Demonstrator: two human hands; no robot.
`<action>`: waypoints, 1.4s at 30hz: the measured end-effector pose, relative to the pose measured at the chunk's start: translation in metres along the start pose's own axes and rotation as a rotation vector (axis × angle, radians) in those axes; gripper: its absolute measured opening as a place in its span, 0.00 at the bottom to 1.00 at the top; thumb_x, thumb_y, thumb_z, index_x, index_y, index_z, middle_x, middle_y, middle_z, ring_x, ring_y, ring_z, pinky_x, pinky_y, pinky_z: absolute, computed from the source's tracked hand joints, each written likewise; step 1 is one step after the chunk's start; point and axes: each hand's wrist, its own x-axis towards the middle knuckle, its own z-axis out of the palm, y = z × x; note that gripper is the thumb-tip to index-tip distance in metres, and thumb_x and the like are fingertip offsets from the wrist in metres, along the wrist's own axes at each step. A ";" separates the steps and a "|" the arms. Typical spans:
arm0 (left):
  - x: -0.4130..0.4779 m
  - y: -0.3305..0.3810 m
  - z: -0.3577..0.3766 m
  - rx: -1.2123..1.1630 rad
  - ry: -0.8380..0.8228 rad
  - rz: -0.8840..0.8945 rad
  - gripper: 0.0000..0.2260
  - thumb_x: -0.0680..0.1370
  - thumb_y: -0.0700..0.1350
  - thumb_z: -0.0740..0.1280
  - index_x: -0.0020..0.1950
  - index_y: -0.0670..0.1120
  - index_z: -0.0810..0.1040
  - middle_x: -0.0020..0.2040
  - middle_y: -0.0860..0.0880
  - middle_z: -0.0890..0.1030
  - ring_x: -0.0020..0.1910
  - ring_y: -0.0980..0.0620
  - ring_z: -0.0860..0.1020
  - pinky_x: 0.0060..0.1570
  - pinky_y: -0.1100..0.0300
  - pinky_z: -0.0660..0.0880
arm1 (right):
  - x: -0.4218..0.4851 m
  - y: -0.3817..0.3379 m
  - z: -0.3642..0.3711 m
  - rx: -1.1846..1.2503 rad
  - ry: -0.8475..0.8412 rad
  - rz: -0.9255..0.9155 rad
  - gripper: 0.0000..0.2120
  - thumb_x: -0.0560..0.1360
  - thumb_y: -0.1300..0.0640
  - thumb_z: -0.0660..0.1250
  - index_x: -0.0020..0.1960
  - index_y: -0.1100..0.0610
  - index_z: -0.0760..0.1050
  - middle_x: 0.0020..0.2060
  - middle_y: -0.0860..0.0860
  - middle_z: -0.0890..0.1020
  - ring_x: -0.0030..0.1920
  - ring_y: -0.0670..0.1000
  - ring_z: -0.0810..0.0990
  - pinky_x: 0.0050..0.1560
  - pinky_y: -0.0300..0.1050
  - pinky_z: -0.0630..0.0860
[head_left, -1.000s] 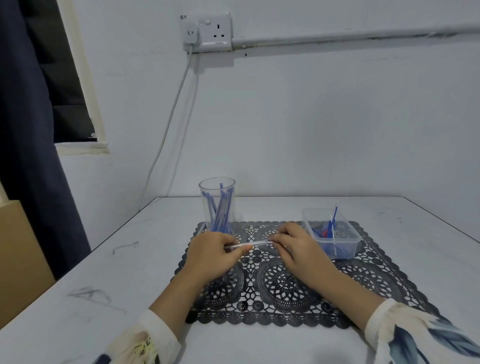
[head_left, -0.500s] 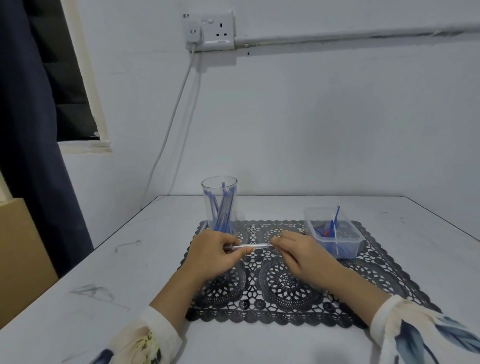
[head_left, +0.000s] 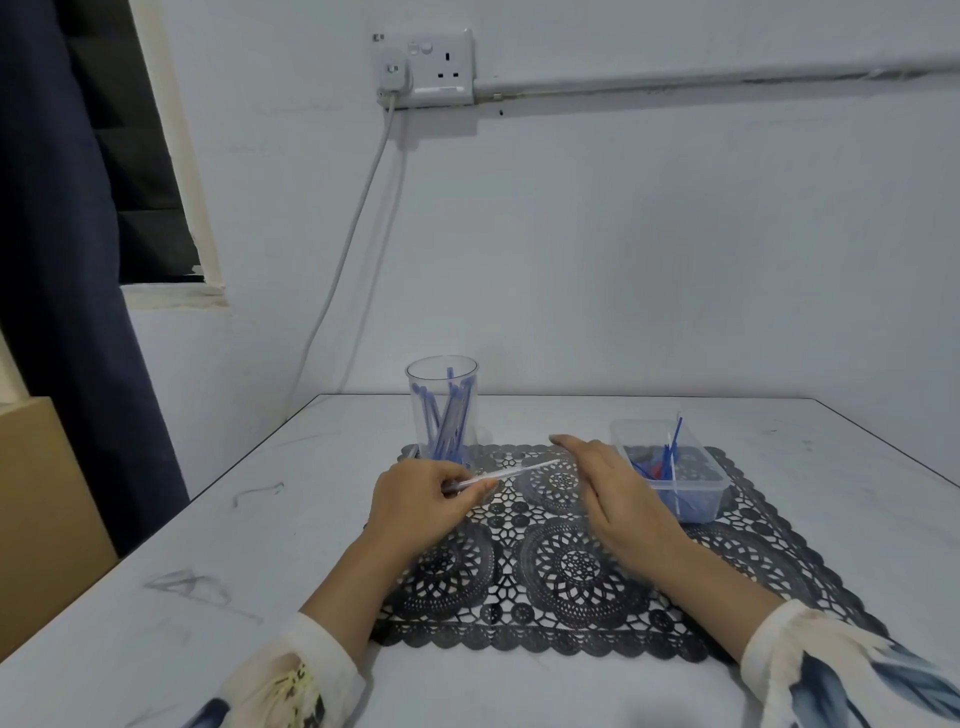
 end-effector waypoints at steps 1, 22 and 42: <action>0.001 -0.001 0.000 0.005 0.009 -0.009 0.18 0.72 0.66 0.62 0.44 0.55 0.84 0.31 0.56 0.81 0.32 0.61 0.76 0.34 0.64 0.72 | 0.000 0.001 0.001 -0.005 0.018 -0.016 0.24 0.75 0.69 0.56 0.69 0.56 0.66 0.45 0.46 0.71 0.45 0.42 0.68 0.48 0.35 0.69; 0.005 -0.006 0.003 0.064 0.035 -0.035 0.18 0.73 0.64 0.62 0.43 0.54 0.84 0.34 0.55 0.82 0.34 0.58 0.76 0.36 0.61 0.74 | 0.005 0.013 0.015 -0.055 -0.347 -0.066 0.15 0.72 0.71 0.64 0.54 0.59 0.81 0.53 0.52 0.80 0.53 0.49 0.78 0.54 0.30 0.67; 0.004 -0.002 0.004 0.060 0.012 -0.026 0.18 0.73 0.65 0.62 0.42 0.53 0.83 0.29 0.56 0.78 0.30 0.60 0.74 0.31 0.64 0.68 | -0.001 0.002 0.006 0.080 0.053 -0.122 0.15 0.71 0.62 0.58 0.51 0.60 0.81 0.46 0.52 0.81 0.48 0.46 0.78 0.53 0.33 0.73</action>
